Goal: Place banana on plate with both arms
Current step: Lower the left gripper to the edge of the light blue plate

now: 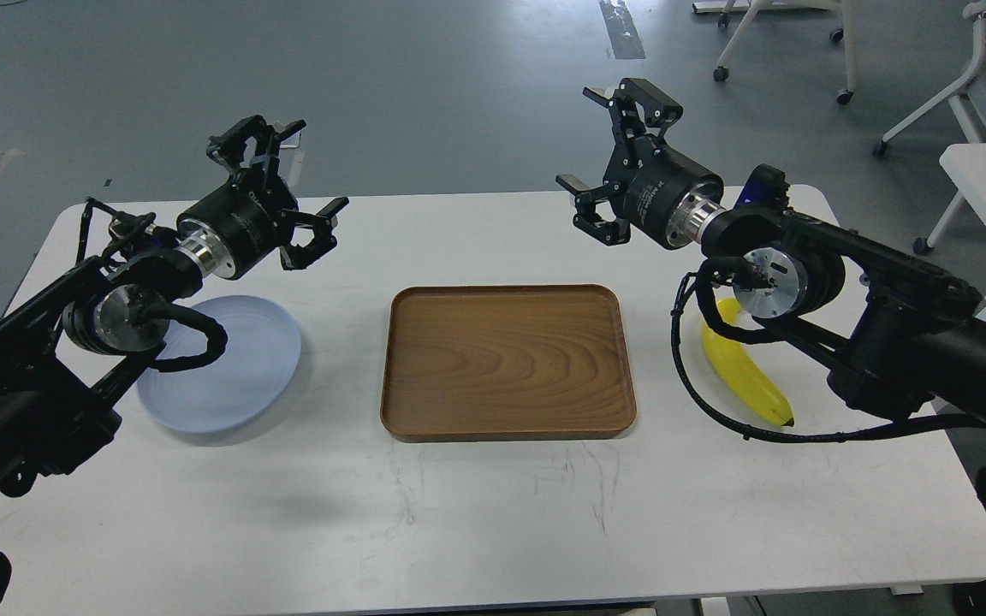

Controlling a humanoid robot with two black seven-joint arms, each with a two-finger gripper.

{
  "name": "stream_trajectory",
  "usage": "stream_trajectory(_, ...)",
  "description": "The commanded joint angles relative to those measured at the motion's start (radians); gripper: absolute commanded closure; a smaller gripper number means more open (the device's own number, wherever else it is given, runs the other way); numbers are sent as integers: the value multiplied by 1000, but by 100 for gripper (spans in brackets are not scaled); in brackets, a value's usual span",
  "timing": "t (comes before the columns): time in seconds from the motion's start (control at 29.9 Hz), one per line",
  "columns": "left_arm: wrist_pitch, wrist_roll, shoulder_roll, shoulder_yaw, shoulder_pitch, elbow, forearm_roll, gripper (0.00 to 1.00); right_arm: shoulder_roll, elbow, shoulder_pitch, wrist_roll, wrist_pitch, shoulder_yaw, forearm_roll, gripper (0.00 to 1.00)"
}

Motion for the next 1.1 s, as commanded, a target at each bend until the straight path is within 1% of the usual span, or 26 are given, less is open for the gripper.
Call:
stream_trajectory(0.0,1,23,-1,6,-1,-13,5,2,-2,2,0,0,0,0,-2,0)
stream_trajectory(0.03,4,52,0,8,-3,-31,14,2,-2,2,-2,1,0,0,-4,0)
stream_trajectory(0.07,8,61,2,8,-6,-40,18,2,-2,2,-2,1,0,0,-4,0)
stream_trajectory(0.17,40,67,19,11,-17,-53,83,2,-5,2,-3,1,2,0,-5,0)
stream_trajectory(0.2,84,67,31,18,-26,-60,162,2,-7,0,-3,3,3,0,-7,0)
stream_trajectory(0.23,157,69,45,44,-38,-103,270,2,-10,0,-5,6,3,0,-7,0)
stream_trajectory(0.27,199,69,56,61,-43,-138,332,2,-11,2,-6,6,3,0,-7,0)
stream_trajectory(0.3,274,69,95,86,-44,-222,468,2,-15,2,-9,7,3,3,-7,0)
stream_trajectory(0.37,328,67,146,106,-44,-295,595,2,-25,2,-11,7,3,9,-7,0)
stream_trajectory(0.4,354,66,193,130,-41,-351,689,2,-39,3,-12,7,5,11,-7,0)
stream_trajectory(0.43,363,66,233,149,-40,-385,759,2,-48,3,-14,9,5,14,-7,0)
stream_trajectory(0.47,363,64,249,157,-40,-393,787,2,-51,5,-15,9,5,14,-7,0)
stream_trajectory(0.57,363,64,301,163,-40,-395,844,2,-71,8,-15,10,5,14,-7,0)
stream_trajectory(0.63,365,61,333,169,-32,-376,902,6,-90,9,-17,12,6,15,-5,0)
stream_trajectory(0.67,365,49,356,193,-27,-341,979,12,-100,11,-20,12,6,15,-5,0)
stream_trajectory(0.7,367,20,379,241,-21,-292,1083,15,-110,12,-20,12,8,18,-5,0)
stream_trajectory(0.77,380,-17,392,297,-15,-236,1196,15,-122,14,-22,12,11,18,-5,0)
stream_trajectory(0.8,415,-43,399,334,-15,-200,1283,15,-131,14,-22,12,12,18,-5,0)
stream_trajectory(0.87,486,-69,422,368,-14,-156,1324,15,-139,11,-22,12,12,26,-5,0)
stream_trajectory(0.94,498,-101,477,388,-4,-140,1319,15,-150,9,-23,12,12,32,-5,0)
stream_trajectory(0.97,503,-148,515,408,17,-140,1325,15,-157,9,-23,12,12,32,-7,0)
stream_trajectory(1.04,509,-221,551,436,49,-143,1325,15,-163,9,-23,12,12,31,-7,0)
stream_trajectory(1.07,512,-274,569,457,72,-140,1321,15,-171,9,-25,12,12,31,-7,0)
